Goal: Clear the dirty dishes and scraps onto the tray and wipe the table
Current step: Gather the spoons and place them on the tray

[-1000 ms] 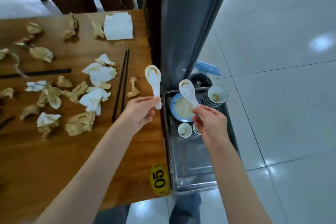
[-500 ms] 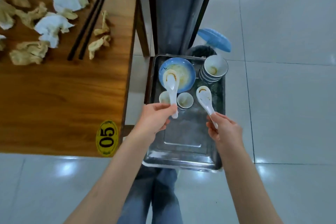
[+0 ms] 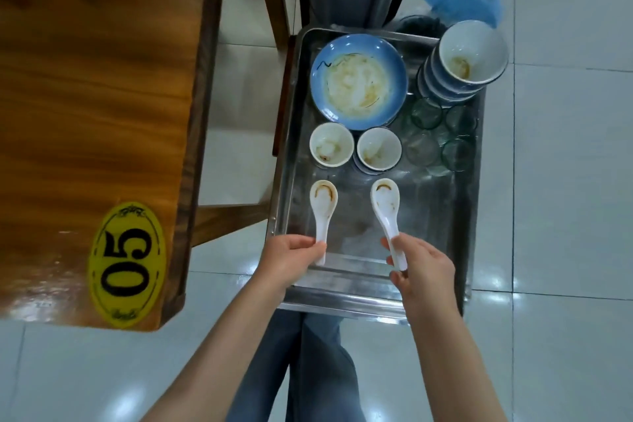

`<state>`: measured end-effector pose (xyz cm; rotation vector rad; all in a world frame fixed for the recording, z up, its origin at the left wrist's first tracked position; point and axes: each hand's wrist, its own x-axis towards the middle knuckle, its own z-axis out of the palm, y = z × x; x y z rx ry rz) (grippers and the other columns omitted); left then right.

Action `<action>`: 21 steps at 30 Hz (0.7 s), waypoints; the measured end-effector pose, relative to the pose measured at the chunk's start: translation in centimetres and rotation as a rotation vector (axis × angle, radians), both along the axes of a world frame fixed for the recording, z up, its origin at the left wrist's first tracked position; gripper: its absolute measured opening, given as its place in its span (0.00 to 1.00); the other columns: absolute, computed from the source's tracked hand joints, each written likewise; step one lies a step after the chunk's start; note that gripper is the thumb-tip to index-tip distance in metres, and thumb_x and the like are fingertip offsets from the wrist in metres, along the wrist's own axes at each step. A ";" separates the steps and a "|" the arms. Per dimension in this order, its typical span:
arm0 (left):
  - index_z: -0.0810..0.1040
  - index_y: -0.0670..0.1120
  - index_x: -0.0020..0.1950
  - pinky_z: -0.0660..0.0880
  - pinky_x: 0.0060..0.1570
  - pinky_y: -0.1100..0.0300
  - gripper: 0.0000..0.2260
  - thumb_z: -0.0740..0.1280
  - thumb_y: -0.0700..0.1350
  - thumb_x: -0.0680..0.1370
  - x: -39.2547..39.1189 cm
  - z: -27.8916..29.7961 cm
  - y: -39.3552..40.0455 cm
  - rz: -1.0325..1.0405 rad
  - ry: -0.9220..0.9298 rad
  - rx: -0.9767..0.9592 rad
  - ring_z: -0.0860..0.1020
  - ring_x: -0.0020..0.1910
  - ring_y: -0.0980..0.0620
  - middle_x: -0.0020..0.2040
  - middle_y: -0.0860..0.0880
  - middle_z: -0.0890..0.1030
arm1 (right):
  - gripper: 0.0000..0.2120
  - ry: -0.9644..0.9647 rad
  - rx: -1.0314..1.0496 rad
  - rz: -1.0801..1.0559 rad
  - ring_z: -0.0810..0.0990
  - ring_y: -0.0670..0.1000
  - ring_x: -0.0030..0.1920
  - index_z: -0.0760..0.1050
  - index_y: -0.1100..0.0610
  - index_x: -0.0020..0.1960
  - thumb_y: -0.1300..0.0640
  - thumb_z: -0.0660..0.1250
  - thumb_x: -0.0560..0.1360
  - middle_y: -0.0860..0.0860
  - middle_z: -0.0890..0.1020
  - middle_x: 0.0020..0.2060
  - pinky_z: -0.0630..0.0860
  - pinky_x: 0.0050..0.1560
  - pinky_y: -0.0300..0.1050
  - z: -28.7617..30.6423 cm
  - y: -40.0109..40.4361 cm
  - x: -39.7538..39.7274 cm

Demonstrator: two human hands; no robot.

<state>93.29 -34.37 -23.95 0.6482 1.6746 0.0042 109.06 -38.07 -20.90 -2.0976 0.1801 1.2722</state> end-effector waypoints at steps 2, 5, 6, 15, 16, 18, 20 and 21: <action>0.79 0.50 0.47 0.75 0.45 0.59 0.05 0.71 0.48 0.73 -0.3 -1.8 0.5 -0.019 0.023 -0.018 0.76 0.43 0.53 0.44 0.52 0.80 | 0.03 0.038 -0.021 0.014 0.78 0.50 0.42 0.78 0.54 0.41 0.61 0.69 0.72 0.52 0.83 0.40 0.75 0.38 0.42 -1.3 0.0 -0.5; 0.80 0.47 0.51 0.76 0.50 0.56 0.09 0.71 0.48 0.73 -0.2 -4.2 2.0 -0.034 0.047 -0.023 0.77 0.48 0.49 0.49 0.49 0.80 | 0.02 0.071 -0.059 0.018 0.78 0.51 0.42 0.78 0.56 0.44 0.62 0.69 0.72 0.54 0.82 0.43 0.76 0.39 0.42 -2.9 0.1 -1.0; 0.80 0.46 0.54 0.76 0.51 0.56 0.12 0.71 0.49 0.73 -0.2 -4.9 2.5 -0.035 0.060 -0.022 0.77 0.50 0.48 0.51 0.48 0.80 | 0.03 0.077 -0.061 0.017 0.78 0.51 0.42 0.78 0.57 0.45 0.62 0.69 0.72 0.54 0.82 0.43 0.76 0.39 0.42 -3.4 0.2 -1.0; 0.76 0.46 0.57 0.73 0.35 0.64 0.17 0.71 0.51 0.72 -0.3 -7.3 3.1 -0.047 0.141 -0.010 0.77 0.47 0.48 0.49 0.49 0.78 | 0.03 0.100 -0.072 0.018 0.75 0.50 0.38 0.78 0.57 0.44 0.63 0.68 0.73 0.56 0.82 0.42 0.71 0.35 0.41 -5.5 0.9 -1.8; 0.76 0.45 0.58 0.74 0.36 0.63 0.18 0.71 0.51 0.72 -0.3 -7.3 3.1 -0.043 0.141 -0.006 0.78 0.48 0.47 0.49 0.48 0.78 | 0.04 0.100 -0.069 0.013 0.75 0.51 0.38 0.77 0.56 0.42 0.64 0.68 0.73 0.56 0.82 0.42 0.71 0.34 0.41 -5.6 0.9 -1.9; 0.76 0.44 0.58 0.78 0.44 0.58 0.18 0.72 0.51 0.72 -0.4 -7.2 3.1 -0.033 0.153 0.003 0.79 0.50 0.45 0.51 0.46 0.79 | 0.05 0.097 -0.072 0.012 0.75 0.51 0.38 0.77 0.55 0.41 0.64 0.68 0.73 0.55 0.82 0.41 0.71 0.34 0.41 -5.6 1.0 -2.3; 0.76 0.44 0.58 0.78 0.50 0.54 0.19 0.72 0.51 0.71 -0.5 -7.0 3.0 -0.014 0.153 0.006 0.79 0.51 0.44 0.52 0.44 0.80 | 0.06 0.105 -0.080 0.019 0.76 0.51 0.40 0.76 0.54 0.40 0.64 0.68 0.74 0.54 0.81 0.41 0.71 0.36 0.42 -5.6 1.0 -2.8; 0.77 0.43 0.56 0.78 0.52 0.53 0.18 0.72 0.51 0.71 -0.5 -6.9 3.0 -0.010 0.146 0.004 0.79 0.52 0.44 0.53 0.44 0.80 | 0.07 0.113 -0.084 0.019 0.76 0.52 0.40 0.76 0.54 0.40 0.64 0.68 0.74 0.54 0.81 0.41 0.71 0.36 0.43 -5.5 1.0 -3.0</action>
